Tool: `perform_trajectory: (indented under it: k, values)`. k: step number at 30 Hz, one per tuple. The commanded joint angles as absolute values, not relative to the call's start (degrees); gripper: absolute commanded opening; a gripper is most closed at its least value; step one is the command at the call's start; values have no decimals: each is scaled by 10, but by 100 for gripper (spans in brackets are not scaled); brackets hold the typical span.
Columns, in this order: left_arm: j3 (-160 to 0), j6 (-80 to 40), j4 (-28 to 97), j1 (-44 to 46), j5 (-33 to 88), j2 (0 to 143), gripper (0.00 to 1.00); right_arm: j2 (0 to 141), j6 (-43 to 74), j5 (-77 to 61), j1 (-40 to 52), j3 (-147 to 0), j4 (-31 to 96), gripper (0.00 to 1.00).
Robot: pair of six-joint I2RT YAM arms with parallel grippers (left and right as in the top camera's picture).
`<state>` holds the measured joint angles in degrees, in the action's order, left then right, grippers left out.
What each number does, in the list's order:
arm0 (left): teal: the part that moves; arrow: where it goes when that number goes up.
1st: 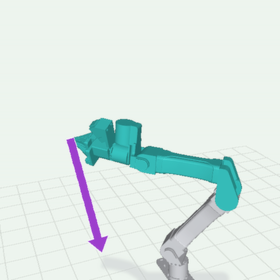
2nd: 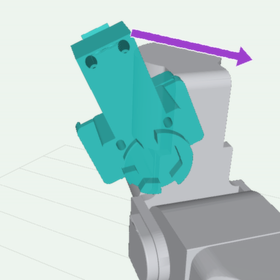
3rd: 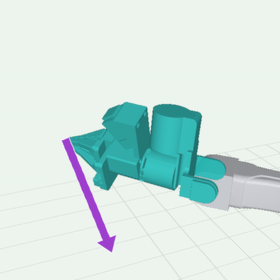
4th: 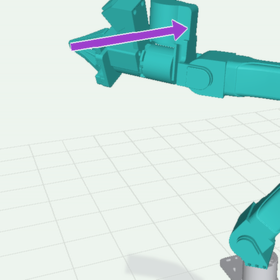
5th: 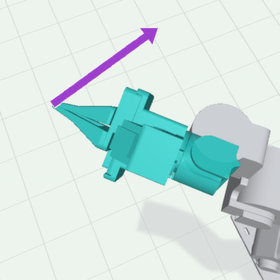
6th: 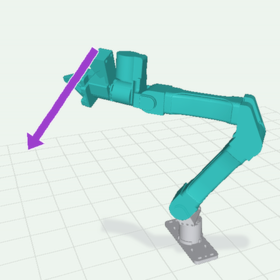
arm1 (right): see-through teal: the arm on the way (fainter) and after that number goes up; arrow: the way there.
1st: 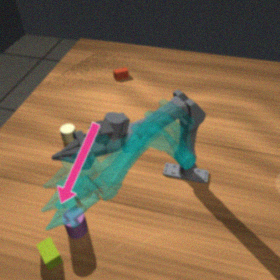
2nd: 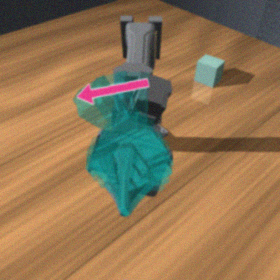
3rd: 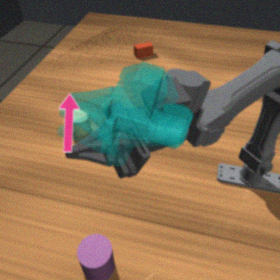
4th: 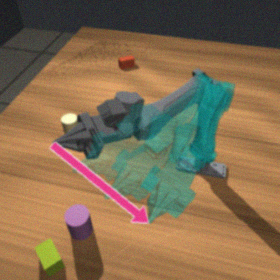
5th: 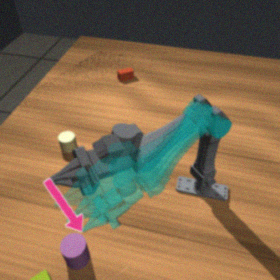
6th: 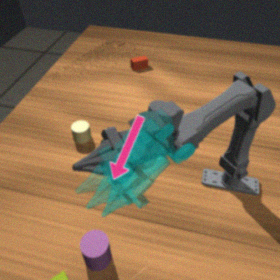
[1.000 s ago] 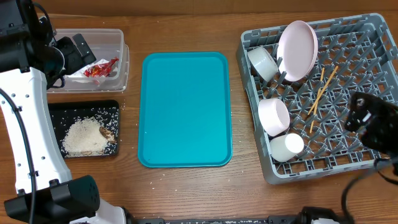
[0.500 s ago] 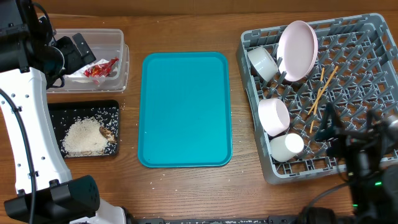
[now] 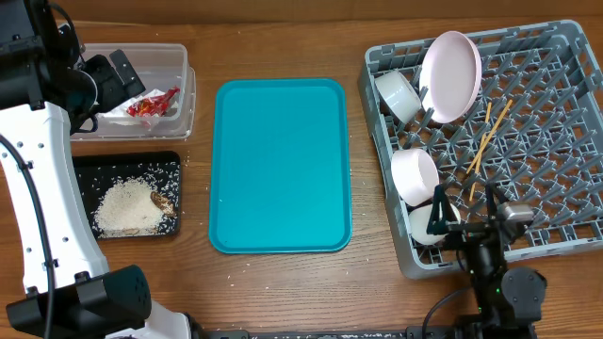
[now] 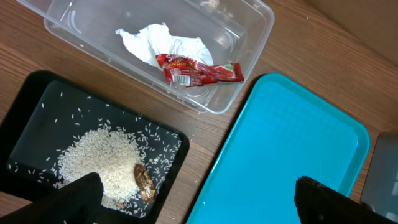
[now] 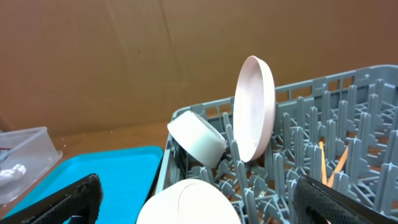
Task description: Sort waste into correct bins and load items into the dishwasher
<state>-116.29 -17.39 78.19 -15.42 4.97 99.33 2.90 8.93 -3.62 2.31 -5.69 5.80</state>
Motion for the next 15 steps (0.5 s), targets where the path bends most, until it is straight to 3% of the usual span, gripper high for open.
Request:
perform_trajectory:
  k: [1, 15]
  values:
    - [-1173, -167, 782, -157, 54, 993, 100, 1, 87, -21, 26, -30, 44, 100]
    - [-1173, -167, 782, -157, 54, 993, 100, 1, 87, -20, 26, -4, 45, 100]
